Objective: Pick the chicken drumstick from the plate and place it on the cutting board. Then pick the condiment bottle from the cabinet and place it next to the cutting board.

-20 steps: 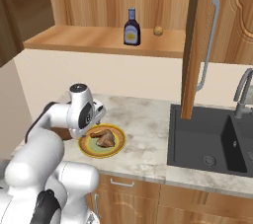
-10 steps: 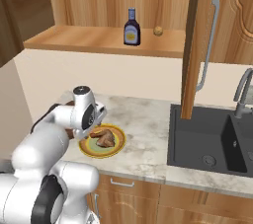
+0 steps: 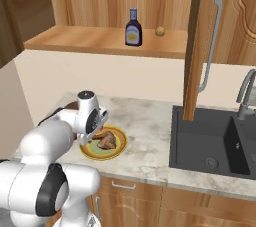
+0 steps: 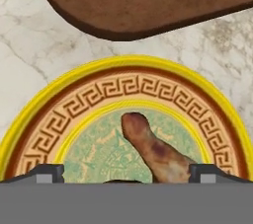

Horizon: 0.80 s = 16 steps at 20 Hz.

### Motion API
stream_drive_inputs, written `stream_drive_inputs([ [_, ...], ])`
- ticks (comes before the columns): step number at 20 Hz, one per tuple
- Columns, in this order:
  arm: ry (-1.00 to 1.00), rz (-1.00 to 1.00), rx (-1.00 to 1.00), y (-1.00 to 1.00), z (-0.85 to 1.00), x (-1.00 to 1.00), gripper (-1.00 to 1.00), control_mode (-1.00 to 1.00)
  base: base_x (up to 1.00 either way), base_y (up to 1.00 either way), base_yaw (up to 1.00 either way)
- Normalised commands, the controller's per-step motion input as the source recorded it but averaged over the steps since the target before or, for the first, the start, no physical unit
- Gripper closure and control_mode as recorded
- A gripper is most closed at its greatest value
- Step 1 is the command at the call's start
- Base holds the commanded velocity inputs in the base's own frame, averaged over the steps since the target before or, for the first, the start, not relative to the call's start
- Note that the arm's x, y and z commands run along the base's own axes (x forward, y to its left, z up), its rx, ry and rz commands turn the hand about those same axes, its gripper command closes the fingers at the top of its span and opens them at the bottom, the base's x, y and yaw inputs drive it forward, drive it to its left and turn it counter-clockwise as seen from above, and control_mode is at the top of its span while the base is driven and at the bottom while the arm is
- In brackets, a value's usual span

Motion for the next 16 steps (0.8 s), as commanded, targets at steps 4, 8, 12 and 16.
stream_drive_inputs([
  [4,0.02,0.05,-0.01,0.00,-0.21,0.13,-1.00,-1.00,0.00,0.00,0.00],
  [8,0.02,0.05,-0.03,0.00,-0.22,0.14,-1.00,-1.00,0.00,0.00,0.00],
  [12,0.03,0.03,-0.03,0.00,-0.18,0.18,-1.00,-1.00,0.00,0.00,0.00],
  [16,0.03,0.03,-0.02,0.00,-0.16,0.19,-1.00,-1.00,0.00,0.00,0.00],
])
